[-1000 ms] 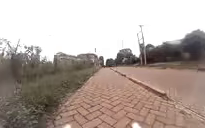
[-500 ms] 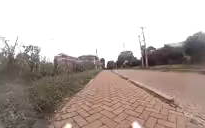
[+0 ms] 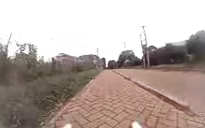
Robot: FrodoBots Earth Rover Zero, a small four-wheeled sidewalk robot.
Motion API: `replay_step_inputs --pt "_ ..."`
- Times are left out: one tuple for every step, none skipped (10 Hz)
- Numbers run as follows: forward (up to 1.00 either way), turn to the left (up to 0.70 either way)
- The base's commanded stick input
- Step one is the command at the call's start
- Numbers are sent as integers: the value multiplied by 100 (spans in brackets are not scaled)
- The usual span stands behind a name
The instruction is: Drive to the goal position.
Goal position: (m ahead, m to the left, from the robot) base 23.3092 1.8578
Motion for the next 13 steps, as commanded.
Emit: replay_step_inputs --pt "70 -11" --pt "70 -3" --pt "70 0" --pt "70 0" --pt "70 0" --pt "70 0" --pt "70 0" --pt "70 0" --pt "70 0" --pt "70 1" --pt "70 2" --pt "70 0" --pt "70 2"
